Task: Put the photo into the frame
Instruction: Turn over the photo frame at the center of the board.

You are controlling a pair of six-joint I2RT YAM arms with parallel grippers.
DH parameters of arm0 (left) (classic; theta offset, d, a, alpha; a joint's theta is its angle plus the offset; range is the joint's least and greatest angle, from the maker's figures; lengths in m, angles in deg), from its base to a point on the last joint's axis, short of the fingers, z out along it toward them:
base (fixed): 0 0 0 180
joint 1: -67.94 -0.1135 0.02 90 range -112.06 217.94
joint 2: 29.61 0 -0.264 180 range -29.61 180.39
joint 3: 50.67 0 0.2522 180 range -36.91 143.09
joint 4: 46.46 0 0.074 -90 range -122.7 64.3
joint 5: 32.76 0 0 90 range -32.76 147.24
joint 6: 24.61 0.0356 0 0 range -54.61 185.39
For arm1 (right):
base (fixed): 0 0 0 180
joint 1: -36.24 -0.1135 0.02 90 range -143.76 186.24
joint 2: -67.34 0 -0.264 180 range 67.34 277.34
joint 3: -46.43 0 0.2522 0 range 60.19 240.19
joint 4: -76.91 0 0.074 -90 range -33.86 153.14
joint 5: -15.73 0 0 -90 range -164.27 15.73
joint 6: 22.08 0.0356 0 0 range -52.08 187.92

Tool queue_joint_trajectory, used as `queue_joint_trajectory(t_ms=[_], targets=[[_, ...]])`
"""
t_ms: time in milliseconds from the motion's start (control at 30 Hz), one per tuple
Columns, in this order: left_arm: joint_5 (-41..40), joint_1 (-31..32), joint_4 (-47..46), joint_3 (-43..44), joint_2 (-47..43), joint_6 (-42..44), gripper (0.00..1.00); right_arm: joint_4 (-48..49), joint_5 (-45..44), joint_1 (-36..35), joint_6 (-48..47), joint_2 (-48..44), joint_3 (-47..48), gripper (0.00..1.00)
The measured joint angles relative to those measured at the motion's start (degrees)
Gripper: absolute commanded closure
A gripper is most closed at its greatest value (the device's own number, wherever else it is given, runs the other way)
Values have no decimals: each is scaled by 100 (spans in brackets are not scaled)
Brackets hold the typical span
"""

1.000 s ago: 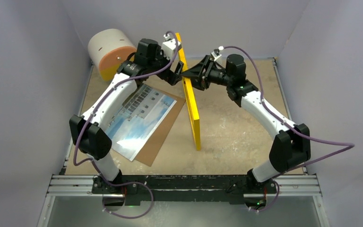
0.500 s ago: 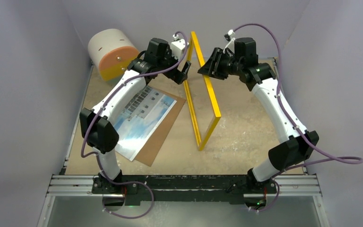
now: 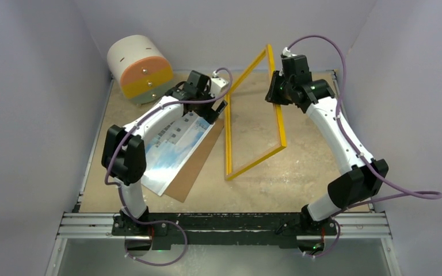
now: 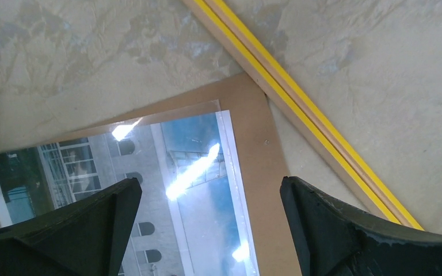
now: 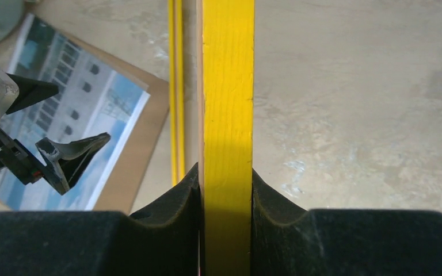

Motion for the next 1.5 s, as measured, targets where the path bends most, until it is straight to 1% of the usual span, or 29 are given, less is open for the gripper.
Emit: queue_joint_trajectory(t_ms=[133,267,533,700,833,1000,1100,1367,1500], targets=[[-118,0,-153,-356,118,205,0,-20,-444,-7,-107,-162,-321,87],[-400,55,-431,-820,210,509,0,13,-774,-4,-114,-358,-651,87],[-999,431,-964,-1613,468,1005,0,52,-1403,17,-151,-538,-1427,83],[-1095,579,-1257,-1641,496,1095,0,-160,-1825,55,-177,-448,-1954,81],[-1207,645,-1325,-1648,520,1113,0,-243,-2059,63,-175,-380,-2374,78],[-1296,675,-1360,-1648,540,1119,0,-164,-2201,85,-83,-352,-2673,79],[-1370,678,-1381,-1648,540,1182,0,-79,-2326,96,-20,-149,-2820,79],[-1626,675,-1567,-1755,518,1381,0,306,-2806,140,236,927,-3217,79],[-1700,675,-1703,-1860,472,1451,0,531,-2879,142,280,1182,-3257,78]])
